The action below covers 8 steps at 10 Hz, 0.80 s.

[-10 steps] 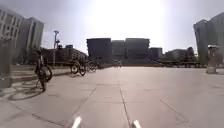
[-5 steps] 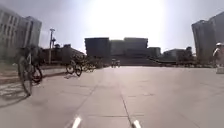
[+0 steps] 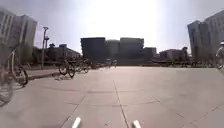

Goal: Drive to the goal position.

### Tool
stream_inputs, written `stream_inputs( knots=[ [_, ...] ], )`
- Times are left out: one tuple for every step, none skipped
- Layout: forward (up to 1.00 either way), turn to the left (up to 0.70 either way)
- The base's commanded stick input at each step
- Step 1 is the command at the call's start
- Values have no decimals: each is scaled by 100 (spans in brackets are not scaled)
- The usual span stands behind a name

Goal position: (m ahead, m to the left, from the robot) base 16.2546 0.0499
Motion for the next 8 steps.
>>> stream_inputs(
  knots=[
    [100,0],
    [100,0],
    [100,0],
    [100,0],
    [100,0],
    [100,0],
    [100,0],
    [100,0]
  ],
)
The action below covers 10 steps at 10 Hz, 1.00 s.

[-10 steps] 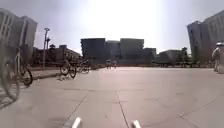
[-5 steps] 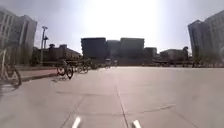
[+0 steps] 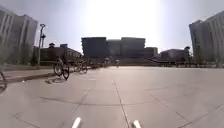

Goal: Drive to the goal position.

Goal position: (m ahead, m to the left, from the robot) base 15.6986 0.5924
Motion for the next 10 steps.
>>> stream_inputs(
  knots=[
    [100,0],
    [100,0],
    [100,0],
    [100,0],
    [100,0],
    [100,0],
    [100,0],
    [100,0],
    [100,0],
    [100,0]
  ],
)
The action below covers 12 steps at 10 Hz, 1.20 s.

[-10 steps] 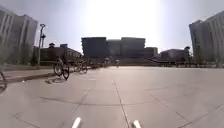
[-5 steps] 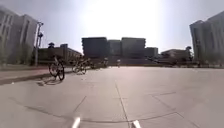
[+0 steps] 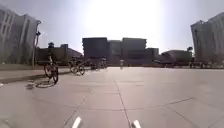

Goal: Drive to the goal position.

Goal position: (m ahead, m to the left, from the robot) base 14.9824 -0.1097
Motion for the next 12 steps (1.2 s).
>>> stream_inputs(
  knots=[
    [100,0],
    [100,0],
    [100,0],
    [100,0],
    [100,0],
    [100,-18],
    [100,-40],
    [100,-22],
    [100,0],
    [100,0],
    [100,0],
    [100,0]
  ],
)
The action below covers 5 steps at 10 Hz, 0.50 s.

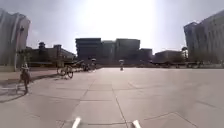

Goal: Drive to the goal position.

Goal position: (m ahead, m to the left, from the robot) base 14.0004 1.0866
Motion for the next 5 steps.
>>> stream_inputs(
  knots=[
    [100,0],
    [100,0],
    [100,0],
    [100,0],
    [100,0]
  ],
)
